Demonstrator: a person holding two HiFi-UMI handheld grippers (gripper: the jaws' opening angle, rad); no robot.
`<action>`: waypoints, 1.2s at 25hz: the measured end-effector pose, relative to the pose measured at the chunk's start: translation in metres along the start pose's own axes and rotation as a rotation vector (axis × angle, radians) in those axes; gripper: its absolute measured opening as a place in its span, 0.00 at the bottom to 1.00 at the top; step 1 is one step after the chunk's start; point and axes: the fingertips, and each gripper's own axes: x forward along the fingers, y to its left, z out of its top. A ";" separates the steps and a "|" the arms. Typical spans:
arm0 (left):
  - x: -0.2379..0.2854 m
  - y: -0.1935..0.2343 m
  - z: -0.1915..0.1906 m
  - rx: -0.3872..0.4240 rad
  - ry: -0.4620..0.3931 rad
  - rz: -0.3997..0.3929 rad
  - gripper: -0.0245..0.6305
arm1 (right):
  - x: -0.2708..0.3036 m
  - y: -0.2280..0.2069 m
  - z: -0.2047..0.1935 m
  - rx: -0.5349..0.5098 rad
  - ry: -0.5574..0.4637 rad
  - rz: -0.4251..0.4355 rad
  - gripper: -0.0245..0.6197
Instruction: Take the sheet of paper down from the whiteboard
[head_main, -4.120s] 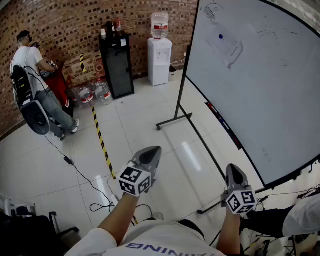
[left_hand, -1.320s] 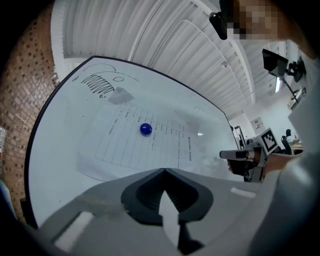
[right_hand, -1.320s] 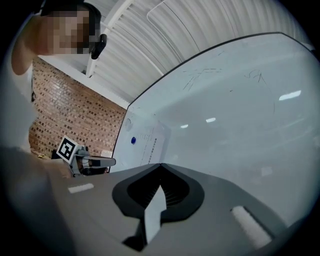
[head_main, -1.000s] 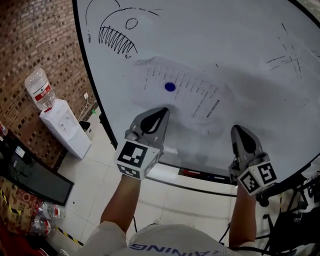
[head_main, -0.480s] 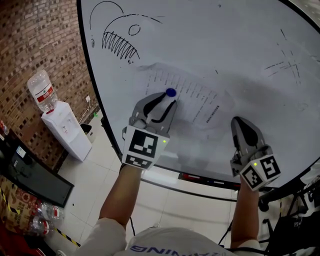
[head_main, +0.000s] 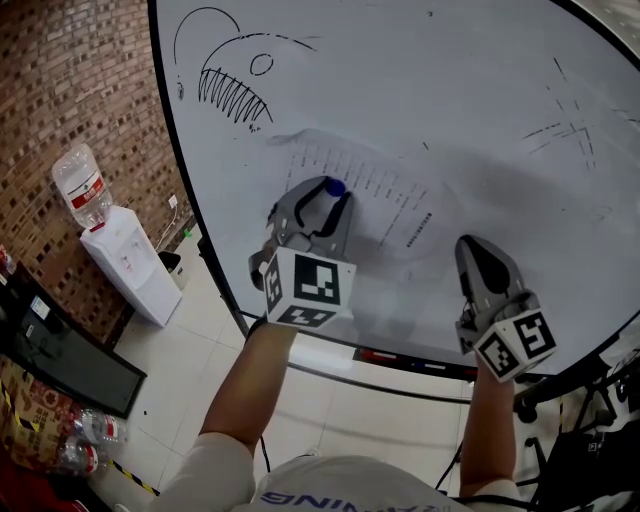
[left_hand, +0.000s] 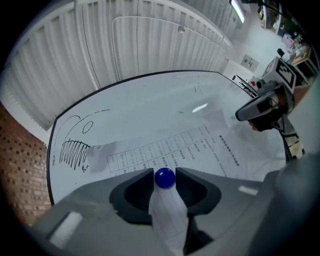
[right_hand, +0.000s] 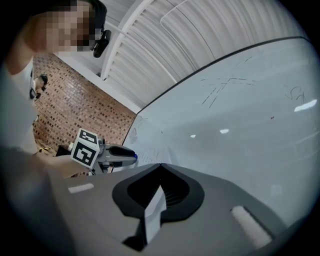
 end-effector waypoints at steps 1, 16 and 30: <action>0.001 0.001 0.000 -0.001 0.000 0.002 0.26 | 0.000 0.000 0.000 -0.001 0.000 0.000 0.05; 0.001 0.001 0.001 -0.057 -0.021 -0.031 0.24 | 0.017 -0.016 -0.010 -0.241 0.117 -0.140 0.25; 0.002 0.000 0.001 -0.082 -0.033 -0.048 0.24 | 0.042 -0.013 0.004 -0.332 0.138 -0.174 0.08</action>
